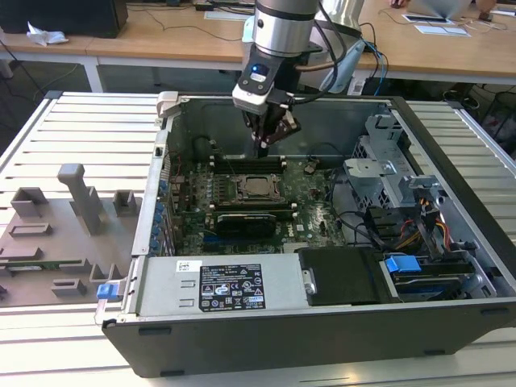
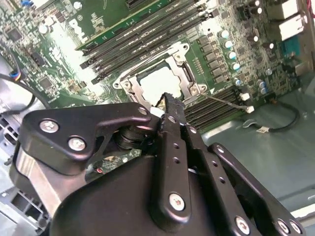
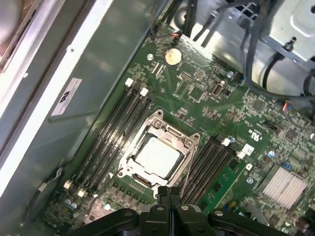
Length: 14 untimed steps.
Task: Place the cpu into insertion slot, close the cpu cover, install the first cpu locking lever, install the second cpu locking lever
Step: 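Install the first cpu locking lever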
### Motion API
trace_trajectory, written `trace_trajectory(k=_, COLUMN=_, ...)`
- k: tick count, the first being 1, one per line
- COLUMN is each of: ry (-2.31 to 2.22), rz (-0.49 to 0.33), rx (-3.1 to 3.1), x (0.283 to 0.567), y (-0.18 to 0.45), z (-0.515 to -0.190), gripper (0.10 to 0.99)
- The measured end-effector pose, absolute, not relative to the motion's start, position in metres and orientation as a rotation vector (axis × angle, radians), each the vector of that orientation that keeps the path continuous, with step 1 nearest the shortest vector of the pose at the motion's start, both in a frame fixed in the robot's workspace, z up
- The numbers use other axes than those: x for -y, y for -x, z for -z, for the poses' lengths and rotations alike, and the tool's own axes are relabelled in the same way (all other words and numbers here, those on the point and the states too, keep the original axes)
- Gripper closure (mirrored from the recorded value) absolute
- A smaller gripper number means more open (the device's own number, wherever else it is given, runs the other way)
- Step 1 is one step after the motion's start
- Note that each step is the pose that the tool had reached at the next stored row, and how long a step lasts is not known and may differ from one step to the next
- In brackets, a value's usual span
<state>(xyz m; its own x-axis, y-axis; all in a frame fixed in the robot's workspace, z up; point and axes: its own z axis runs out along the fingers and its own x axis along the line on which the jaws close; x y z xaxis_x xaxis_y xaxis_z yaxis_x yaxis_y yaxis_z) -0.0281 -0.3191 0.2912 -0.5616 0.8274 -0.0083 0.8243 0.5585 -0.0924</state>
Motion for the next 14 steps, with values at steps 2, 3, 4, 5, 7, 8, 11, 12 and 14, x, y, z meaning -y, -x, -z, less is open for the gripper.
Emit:
trace_trajectory(k=2, ry=1.418, rz=-0.134, rx=2.761, x=0.3191, y=0.0281, z=-0.2912, gripper=0.98)
trace_trajectory(k=3, ry=1.399, rz=-0.134, rx=2.772, x=0.3191, y=0.0281, z=-0.2912, gripper=0.98)
trace_trajectory(k=4, ry=1.371, rz=-0.135, rx=2.786, x=0.3191, y=0.0281, z=-0.2912, gripper=0.98)
trace_trajectory(k=5, ry=1.353, rz=-0.135, rx=2.796, x=0.3191, y=0.0281, z=-0.2912, gripper=0.98)
trace_trajectory(k=7, ry=1.312, rz=-0.136, rx=2.816, x=0.3191, y=0.0281, z=-0.2912, gripper=0.98)
trace_trajectory(k=8, ry=1.295, rz=-0.136, rx=2.825, x=0.3191, y=0.0281, z=-0.2912, gripper=0.98)
trace_trajectory(k=11, ry=1.229, rz=-0.137, rx=2.857, x=0.3191, y=0.0281, z=-0.2912, gripper=0.98)
trace_trajectory(k=12, ry=1.208, rz=-0.138, rx=2.866, x=0.3191, y=0.0281, z=-0.2912, gripper=0.98)
trace_trajectory(k=14, ry=1.156, rz=-0.138, rx=2.889, x=0.3191, y=0.0281, z=-0.2912, gripper=0.98)
